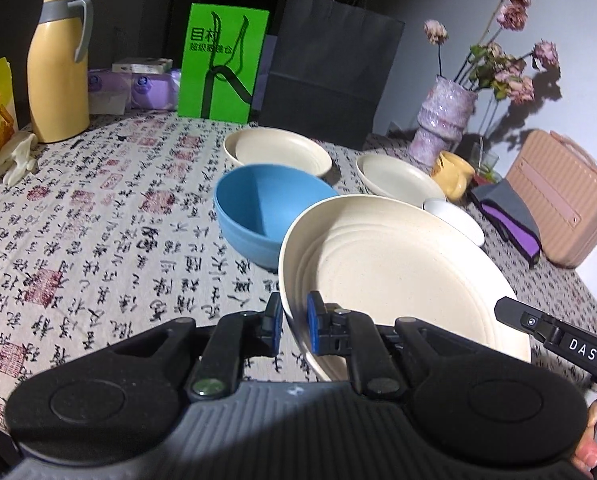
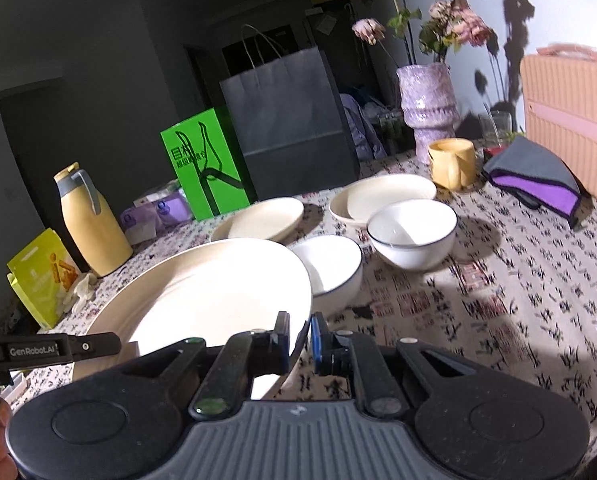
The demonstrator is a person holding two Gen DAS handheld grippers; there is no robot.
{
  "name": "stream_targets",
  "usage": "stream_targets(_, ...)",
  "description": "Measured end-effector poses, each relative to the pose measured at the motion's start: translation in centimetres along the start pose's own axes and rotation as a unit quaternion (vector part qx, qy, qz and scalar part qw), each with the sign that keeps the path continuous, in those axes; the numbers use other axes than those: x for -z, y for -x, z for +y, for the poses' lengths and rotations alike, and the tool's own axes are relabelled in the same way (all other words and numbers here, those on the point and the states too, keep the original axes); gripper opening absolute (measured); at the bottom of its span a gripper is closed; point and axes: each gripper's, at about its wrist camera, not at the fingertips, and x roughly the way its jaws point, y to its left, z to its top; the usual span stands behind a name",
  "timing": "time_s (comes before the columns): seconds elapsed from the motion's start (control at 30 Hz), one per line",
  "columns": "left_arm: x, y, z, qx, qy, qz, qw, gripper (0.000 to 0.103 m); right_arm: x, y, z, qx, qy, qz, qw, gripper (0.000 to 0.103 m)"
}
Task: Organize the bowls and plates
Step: 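Lower the cream plate in front of the blue bowl and open the left tool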
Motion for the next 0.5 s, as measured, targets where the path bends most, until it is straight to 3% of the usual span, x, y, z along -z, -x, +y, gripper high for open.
stream_targets(0.5, 2.8, -2.8, -0.3, 0.003, -0.023, 0.045, 0.9987, 0.013, 3.2, -1.3, -2.9, 0.004, -0.018, 0.035, 0.999, 0.010)
